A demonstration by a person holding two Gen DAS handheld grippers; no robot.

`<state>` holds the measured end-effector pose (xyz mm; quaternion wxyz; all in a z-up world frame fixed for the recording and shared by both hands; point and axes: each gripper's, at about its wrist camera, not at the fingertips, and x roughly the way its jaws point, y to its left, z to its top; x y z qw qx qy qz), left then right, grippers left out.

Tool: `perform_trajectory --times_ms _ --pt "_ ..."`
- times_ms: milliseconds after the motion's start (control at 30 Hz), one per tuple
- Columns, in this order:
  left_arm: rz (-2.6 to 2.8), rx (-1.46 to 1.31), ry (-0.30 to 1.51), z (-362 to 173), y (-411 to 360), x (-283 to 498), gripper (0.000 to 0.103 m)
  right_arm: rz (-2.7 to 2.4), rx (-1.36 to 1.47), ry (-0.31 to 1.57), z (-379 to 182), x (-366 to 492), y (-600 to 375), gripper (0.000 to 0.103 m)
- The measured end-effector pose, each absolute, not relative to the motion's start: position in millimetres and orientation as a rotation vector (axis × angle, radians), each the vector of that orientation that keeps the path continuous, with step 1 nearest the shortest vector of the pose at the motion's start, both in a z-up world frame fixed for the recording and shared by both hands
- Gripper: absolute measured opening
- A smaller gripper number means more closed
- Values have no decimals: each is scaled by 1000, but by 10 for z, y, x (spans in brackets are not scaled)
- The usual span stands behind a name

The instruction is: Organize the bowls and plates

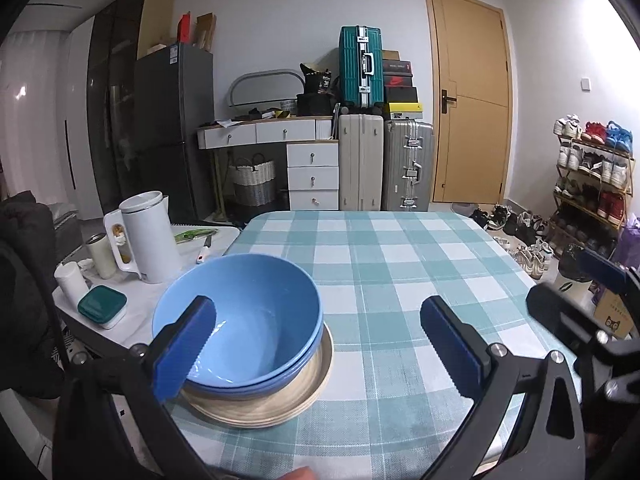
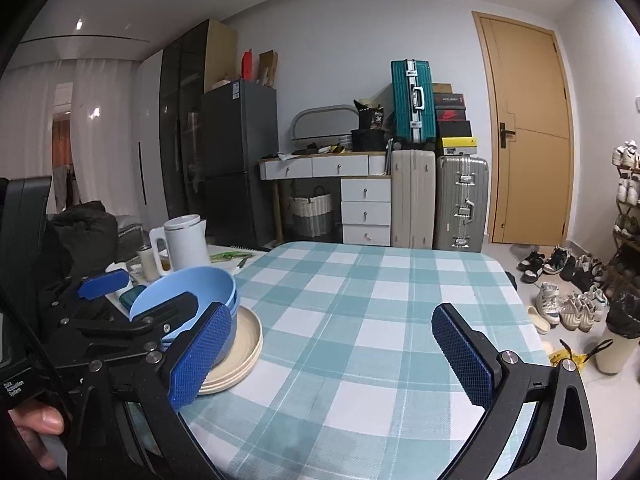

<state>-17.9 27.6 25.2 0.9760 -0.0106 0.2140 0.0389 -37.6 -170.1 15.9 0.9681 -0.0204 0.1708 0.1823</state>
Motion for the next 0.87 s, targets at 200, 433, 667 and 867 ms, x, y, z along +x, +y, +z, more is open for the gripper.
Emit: perform_trajectory --times_ms 200,433,667,867 --pt "78 -25 442 228 285 -182 103 354 -79 350 142 -381 -1626 102" --pt "80 -23 453 184 286 -197 103 342 -65 366 135 -353 -1653 102" --pt "78 -33 456 180 314 -184 103 341 -64 381 119 -320 -1672 102" --pt "91 4 427 184 286 -223 103 339 -80 388 100 -316 -1662 102"
